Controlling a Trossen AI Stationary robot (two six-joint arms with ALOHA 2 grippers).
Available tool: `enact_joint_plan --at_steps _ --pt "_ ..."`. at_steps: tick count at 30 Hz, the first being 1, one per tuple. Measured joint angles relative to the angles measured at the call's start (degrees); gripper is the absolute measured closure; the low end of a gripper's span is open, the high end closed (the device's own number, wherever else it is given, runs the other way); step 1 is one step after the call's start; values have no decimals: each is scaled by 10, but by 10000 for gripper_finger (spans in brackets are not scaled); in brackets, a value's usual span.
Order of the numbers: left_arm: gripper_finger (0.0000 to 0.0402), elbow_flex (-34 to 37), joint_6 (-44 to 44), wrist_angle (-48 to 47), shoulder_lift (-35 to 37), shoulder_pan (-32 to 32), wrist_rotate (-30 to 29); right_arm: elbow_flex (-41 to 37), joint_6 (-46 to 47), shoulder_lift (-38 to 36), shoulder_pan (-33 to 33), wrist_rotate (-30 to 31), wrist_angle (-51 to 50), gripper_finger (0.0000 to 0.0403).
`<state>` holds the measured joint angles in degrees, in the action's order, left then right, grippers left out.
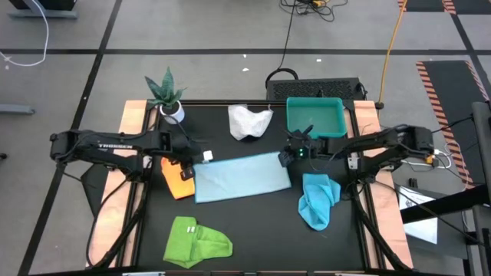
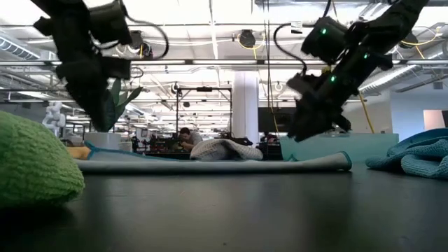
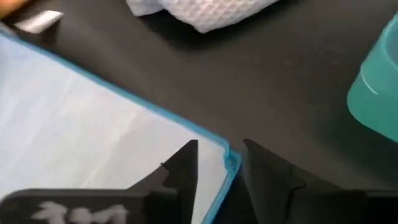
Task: Fold microfiber towels
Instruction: Fold the blue microfiber towel
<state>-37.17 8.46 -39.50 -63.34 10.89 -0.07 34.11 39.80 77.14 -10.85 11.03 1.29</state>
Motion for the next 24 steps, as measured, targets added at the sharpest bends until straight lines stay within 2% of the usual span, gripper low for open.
enact_joint_plan --at_steps 3,5,8,11,15,18,24 --pt "343 -7 -23 67 6 -8 21 1 20 -17 45 -37 10 283" --pt "361 1 -47 121 0 -11 46 1 57 -16 99 -33 7 305" --pt "394 16 -67 166 -40 -12 85 1 121 -2 180 18 11 375" --pt "397 20 -94 176 -93 -12 101 1 192 21 235 78 15 394" --pt "399 20 -132 189 -167 -12 114 0 242 66 252 112 10 401" --pt "399 18 -141 194 -204 -12 114 1 255 99 248 107 10 402" --pt "400 17 -120 215 -218 -31 123 3 241 119 221 84 -28 403"
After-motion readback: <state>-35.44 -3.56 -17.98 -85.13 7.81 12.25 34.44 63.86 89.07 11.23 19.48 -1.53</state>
